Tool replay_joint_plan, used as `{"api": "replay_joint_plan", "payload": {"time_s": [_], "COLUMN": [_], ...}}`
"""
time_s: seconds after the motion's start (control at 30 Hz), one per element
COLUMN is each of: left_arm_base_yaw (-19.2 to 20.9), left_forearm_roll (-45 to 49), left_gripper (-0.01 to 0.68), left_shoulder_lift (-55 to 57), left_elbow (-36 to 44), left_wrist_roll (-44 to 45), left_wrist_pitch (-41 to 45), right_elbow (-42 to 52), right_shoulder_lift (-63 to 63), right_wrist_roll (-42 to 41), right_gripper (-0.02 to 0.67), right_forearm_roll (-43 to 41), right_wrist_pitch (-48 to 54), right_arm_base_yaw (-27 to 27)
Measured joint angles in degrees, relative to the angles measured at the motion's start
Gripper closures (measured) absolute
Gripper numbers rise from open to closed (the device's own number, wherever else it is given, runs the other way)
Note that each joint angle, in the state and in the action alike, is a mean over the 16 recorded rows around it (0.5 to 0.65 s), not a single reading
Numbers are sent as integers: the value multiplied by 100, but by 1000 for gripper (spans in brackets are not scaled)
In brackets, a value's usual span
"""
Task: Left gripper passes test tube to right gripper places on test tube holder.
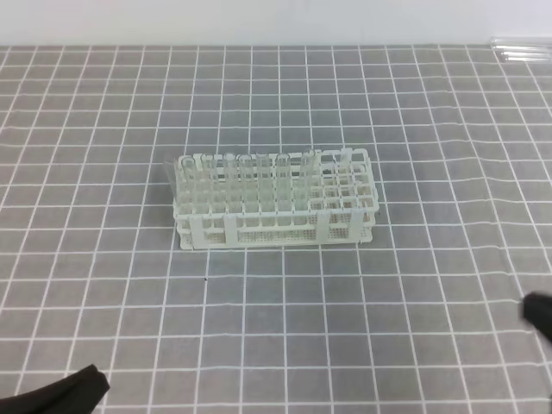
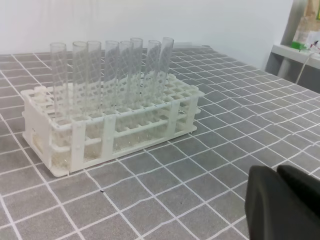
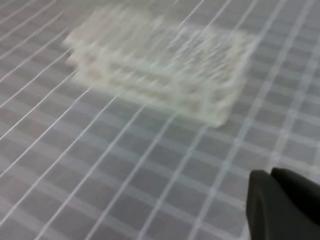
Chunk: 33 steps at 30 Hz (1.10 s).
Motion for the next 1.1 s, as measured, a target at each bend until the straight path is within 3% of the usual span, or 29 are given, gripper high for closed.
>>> {"api": "replay_joint_plan", "payload": {"time_s": [0.5,0.73,1.1], "left_arm_base_yaw": [1,1,1], "left_forearm_roll": [206,218,257], "left_gripper": [673,673,673], "left_shoulder_lift": [5,8,8], "left_elbow": [14,19,19], "left_wrist_roll": [2,4,4], "left_wrist_pitch": [52,91,138], "right_elbow": [1622,2117,2181], "right_shoulder_lift": [-2645,-3256,-3311], "right_wrist_roll": [7,5,-13], "right_gripper": [662,662,662], "right_forearm_roll": [-85,116,15], "right_wrist_pitch": [-641,-1049,-903], "right_arm_base_yaw": [-1985,-2270,-2287]}}
